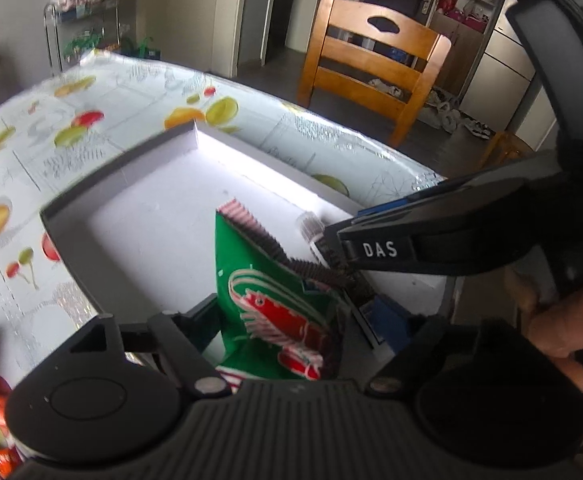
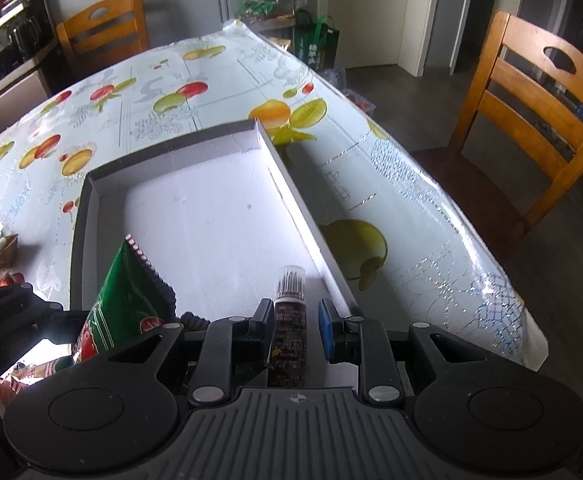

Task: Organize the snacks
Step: 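Lower both items into the white box and open both tools, then move both tools back over the remaining snacks on the table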

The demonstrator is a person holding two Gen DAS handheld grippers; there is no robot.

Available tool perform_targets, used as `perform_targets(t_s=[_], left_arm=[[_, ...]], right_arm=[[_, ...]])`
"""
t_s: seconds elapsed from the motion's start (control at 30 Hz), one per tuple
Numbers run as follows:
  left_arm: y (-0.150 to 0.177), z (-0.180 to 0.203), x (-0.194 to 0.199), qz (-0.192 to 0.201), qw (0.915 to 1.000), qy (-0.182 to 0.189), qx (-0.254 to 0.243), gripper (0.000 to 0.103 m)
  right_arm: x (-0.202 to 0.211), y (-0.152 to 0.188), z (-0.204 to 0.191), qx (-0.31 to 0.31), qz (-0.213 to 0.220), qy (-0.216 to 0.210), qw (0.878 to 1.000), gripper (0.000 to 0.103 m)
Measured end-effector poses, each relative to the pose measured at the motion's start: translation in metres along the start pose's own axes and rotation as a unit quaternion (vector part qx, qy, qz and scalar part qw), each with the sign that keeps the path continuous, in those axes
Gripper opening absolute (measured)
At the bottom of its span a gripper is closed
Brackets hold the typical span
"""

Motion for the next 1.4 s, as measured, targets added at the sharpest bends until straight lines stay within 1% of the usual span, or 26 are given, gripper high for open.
perform_targets(t_s=[0.03,0.07,0.13,0.2,0.57,0.8,0.9,1.03,1.4], left_arm=[[-0.001,0.000,0.001,0.006,1.0000,-0.006,-0.004,0.086],[-0.003,0.000,0.002,0.013,0.9998,-0.013,-0.008,0.088],[-0.005,0.000,0.005,0.028,0.9991,-0.028,-0.016,0.088],[-0.007,-0.003,0.008,0.034,0.9986,-0.036,-0.017,0.088],[-0.008,-0.011,0.023,0.042,0.9978,-0.051,0.002,0.088],[-0.004,-0.023,0.039,0.048,0.9960,-0.073,0.019,0.088],[-0.002,-0.029,0.048,0.052,0.9947,-0.085,0.027,0.088],[0.002,-0.039,0.059,0.055,0.9925,-0.102,0.039,0.088],[0.019,-0.064,0.092,0.057,0.9855,-0.142,0.074,0.088]], right_arm=[[0.001,-0.001,0.001,-0.002,0.003,0.000,1.000,0.026],[0.003,-0.002,0.002,-0.004,0.006,0.001,1.000,0.026],[0.005,-0.005,0.003,-0.007,0.010,0.000,1.000,0.026],[0.007,-0.007,0.003,-0.009,0.015,-0.001,1.000,0.026],[0.013,-0.015,-0.008,-0.003,0.028,-0.016,0.999,0.027],[0.017,-0.023,-0.022,0.005,0.042,-0.031,0.999,0.028],[0.020,-0.028,-0.030,0.011,0.050,-0.039,0.998,0.030],[0.025,-0.036,-0.045,0.024,0.062,-0.052,0.996,0.038],[0.033,-0.043,-0.088,0.058,0.076,-0.092,0.991,0.045]])
Point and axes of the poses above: each gripper's, at about its wrist camera, not at the fingertips, and x roughly against the way its jaws point, z to its right, y to its underside, the point moved 2 cm from there along -x, roughly the way its jaws point, and after that the axes turned 8 degrees about z, right-handed, at the moved point
